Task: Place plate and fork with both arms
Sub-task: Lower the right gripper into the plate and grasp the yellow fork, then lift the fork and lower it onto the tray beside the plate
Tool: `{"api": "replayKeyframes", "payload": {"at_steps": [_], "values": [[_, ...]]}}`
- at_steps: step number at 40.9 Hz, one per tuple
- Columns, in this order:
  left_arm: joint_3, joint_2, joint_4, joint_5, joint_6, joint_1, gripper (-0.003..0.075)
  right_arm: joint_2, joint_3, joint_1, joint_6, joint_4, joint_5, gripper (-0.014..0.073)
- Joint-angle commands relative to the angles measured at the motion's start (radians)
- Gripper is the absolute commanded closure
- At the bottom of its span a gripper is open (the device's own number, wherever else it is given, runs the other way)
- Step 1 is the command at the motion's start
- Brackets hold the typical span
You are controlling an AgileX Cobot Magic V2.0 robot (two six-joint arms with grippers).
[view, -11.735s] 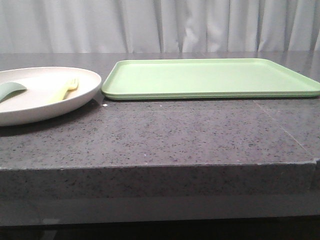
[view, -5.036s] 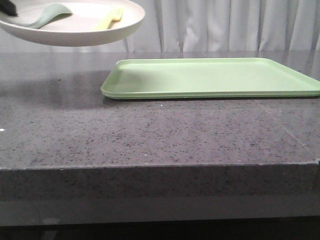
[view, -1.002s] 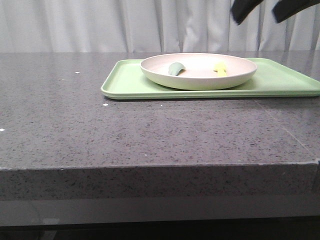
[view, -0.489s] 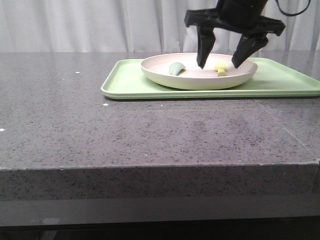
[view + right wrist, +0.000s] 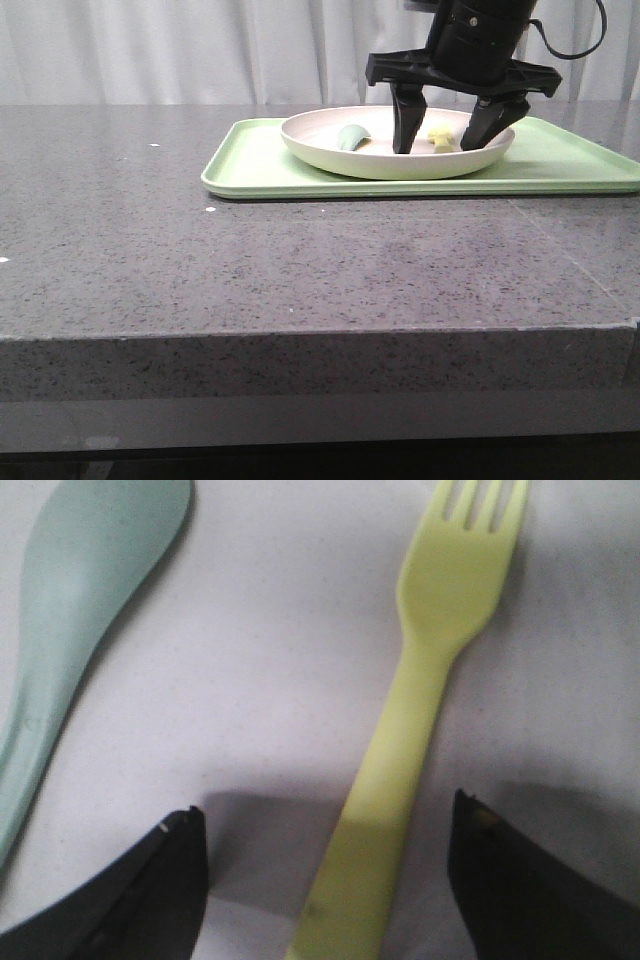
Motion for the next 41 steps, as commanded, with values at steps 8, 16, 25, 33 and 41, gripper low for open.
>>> {"api": "replayKeyframes", "payload": {"at_steps": [8, 16, 25, 33, 41], "values": [[-0.029, 0.006, 0.002, -0.081, -0.008, 0.002, 0.0738, -0.052, -0.030, 0.000, 0.000, -0.009, -0.009, 0.0404], [-0.029, 0.006, 0.002, -0.081, -0.008, 0.002, 0.0738, -0.052, -0.030, 0.000, 0.000, -0.009, -0.007, 0.0533], [-0.029, 0.006, 0.002, -0.081, -0.008, 0.002, 0.0738, -0.053, -0.030, -0.001, 0.000, -0.009, -0.008, 0.0557], [-0.029, 0.006, 0.002, -0.081, -0.008, 0.002, 0.0738, -0.067, -0.048, -0.001, 0.000, -0.009, -0.003, 0.0557], [-0.029, 0.006, 0.002, -0.081, -0.008, 0.002, 0.0738, -0.106, -0.087, -0.008, 0.000, -0.009, 0.002, 0.0557]]}}
